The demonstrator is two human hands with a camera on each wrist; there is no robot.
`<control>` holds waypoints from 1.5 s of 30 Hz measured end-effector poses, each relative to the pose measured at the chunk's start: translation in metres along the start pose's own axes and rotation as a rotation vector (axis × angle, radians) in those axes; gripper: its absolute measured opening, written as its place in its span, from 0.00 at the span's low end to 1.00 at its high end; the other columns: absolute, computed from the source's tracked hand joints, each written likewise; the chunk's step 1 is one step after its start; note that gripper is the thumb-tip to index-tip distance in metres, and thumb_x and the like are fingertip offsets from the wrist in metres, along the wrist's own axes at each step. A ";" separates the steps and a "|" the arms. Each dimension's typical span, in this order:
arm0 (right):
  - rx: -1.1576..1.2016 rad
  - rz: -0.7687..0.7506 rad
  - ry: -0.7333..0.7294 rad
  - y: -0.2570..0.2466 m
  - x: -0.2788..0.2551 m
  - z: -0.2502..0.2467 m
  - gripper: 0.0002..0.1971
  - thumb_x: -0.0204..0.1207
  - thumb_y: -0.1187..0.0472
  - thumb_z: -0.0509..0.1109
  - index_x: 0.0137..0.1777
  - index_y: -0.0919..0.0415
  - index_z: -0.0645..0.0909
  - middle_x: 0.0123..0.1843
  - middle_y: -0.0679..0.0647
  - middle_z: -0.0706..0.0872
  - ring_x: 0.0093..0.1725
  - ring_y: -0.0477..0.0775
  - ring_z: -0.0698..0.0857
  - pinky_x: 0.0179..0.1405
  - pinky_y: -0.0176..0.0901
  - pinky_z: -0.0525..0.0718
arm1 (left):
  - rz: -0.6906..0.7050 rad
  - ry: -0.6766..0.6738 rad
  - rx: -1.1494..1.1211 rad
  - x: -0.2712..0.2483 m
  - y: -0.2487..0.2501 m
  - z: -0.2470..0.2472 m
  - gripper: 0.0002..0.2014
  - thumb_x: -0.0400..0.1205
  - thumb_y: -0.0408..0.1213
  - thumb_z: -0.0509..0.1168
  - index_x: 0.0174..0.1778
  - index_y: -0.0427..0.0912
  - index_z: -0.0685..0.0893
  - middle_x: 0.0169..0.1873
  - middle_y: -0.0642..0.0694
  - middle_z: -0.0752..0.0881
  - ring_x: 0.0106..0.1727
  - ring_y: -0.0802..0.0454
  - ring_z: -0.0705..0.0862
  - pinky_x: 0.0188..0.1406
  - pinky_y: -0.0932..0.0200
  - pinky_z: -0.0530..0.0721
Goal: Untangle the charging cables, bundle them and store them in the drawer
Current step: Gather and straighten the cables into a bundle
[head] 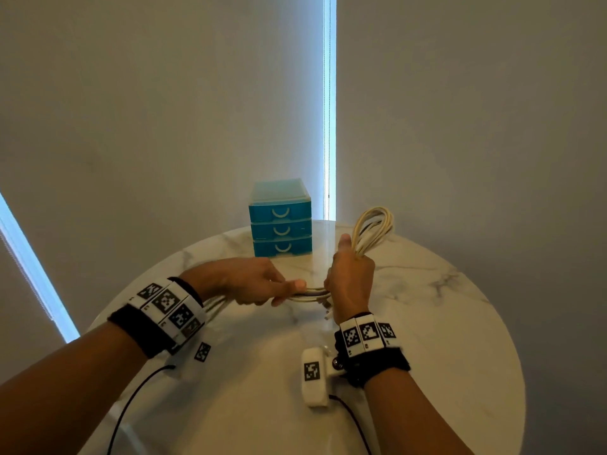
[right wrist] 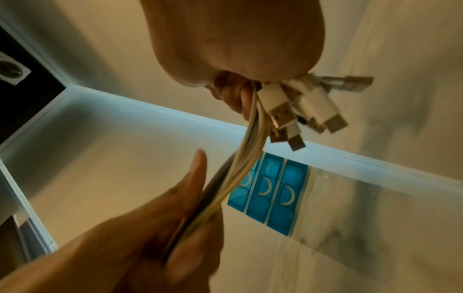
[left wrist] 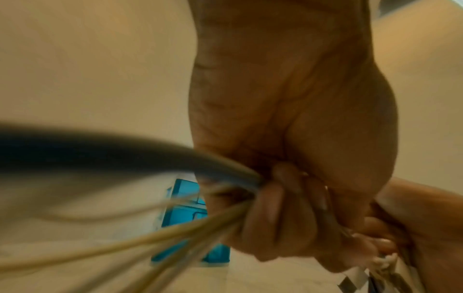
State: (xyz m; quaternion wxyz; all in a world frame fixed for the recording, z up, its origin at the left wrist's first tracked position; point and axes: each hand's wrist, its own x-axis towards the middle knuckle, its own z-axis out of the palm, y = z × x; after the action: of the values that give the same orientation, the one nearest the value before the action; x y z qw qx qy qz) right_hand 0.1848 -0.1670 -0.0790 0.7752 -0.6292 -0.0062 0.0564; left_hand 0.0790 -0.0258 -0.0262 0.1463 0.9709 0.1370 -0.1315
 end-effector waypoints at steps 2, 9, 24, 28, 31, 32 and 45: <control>-0.054 -0.072 0.070 -0.004 0.005 -0.007 0.26 0.90 0.38 0.64 0.39 0.58 0.84 0.41 0.60 0.90 0.42 0.62 0.88 0.46 0.57 0.87 | -0.067 -0.018 -0.133 -0.005 -0.008 0.001 0.36 0.87 0.74 0.48 0.40 0.47 0.85 0.32 0.50 0.82 0.32 0.55 0.76 0.38 0.61 0.81; -0.463 -0.330 -0.050 0.000 -0.005 -0.004 0.33 0.87 0.29 0.62 0.45 0.61 0.87 0.41 0.57 0.91 0.47 0.63 0.90 0.51 0.56 0.89 | 0.039 0.358 0.098 -0.017 -0.007 0.000 0.23 0.95 0.59 0.53 0.52 0.51 0.89 0.48 0.52 0.90 0.48 0.56 0.87 0.55 0.55 0.87; -0.350 0.026 -0.942 -0.004 -0.066 0.023 0.46 0.61 0.06 0.42 0.77 0.24 0.67 0.69 0.59 0.88 0.67 0.64 0.90 0.70 0.57 0.90 | 0.324 0.312 -0.198 -0.047 -0.031 -0.039 0.20 0.80 0.43 0.82 0.62 0.54 0.81 0.47 0.57 0.90 0.48 0.58 0.89 0.49 0.62 0.88; -0.639 0.046 -1.062 0.008 -0.057 0.022 0.48 0.60 0.15 0.76 0.68 0.53 0.83 0.49 0.51 0.88 0.48 0.52 0.86 0.58 0.52 0.86 | 0.307 0.235 -0.224 -0.043 -0.035 -0.044 0.22 0.79 0.44 0.84 0.63 0.54 0.82 0.43 0.59 0.93 0.46 0.61 0.91 0.47 0.63 0.88; -0.518 0.176 -1.054 0.012 -0.054 0.018 0.15 0.79 0.51 0.82 0.54 0.61 0.84 0.33 0.50 0.85 0.30 0.47 0.82 0.39 0.44 0.85 | 0.281 0.214 -0.191 -0.039 -0.033 -0.050 0.22 0.77 0.49 0.85 0.63 0.55 0.85 0.42 0.58 0.91 0.42 0.66 0.88 0.44 0.66 0.83; -0.455 0.250 -1.053 0.010 -0.054 0.017 0.09 0.80 0.59 0.80 0.50 0.61 0.82 0.30 0.50 0.83 0.26 0.47 0.80 0.33 0.42 0.83 | 0.267 0.202 -0.173 -0.038 -0.033 -0.051 0.22 0.76 0.49 0.85 0.64 0.56 0.85 0.44 0.59 0.91 0.43 0.67 0.88 0.45 0.66 0.82; -0.655 0.038 -0.912 0.011 -0.052 0.020 0.07 0.73 0.60 0.76 0.38 0.57 0.81 0.36 0.56 0.82 0.37 0.55 0.81 0.46 0.50 0.81 | 0.230 0.361 0.162 -0.014 -0.040 -0.050 0.19 0.76 0.50 0.83 0.62 0.60 0.89 0.65 0.53 0.78 0.59 0.53 0.82 0.50 0.60 0.86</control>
State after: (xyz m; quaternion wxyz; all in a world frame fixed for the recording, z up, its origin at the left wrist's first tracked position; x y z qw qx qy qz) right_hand 0.1310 -0.1506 -0.0827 0.4571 -0.7489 -0.3466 0.3318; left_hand 0.0646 0.0235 0.0143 0.0550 0.9964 0.0384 0.0513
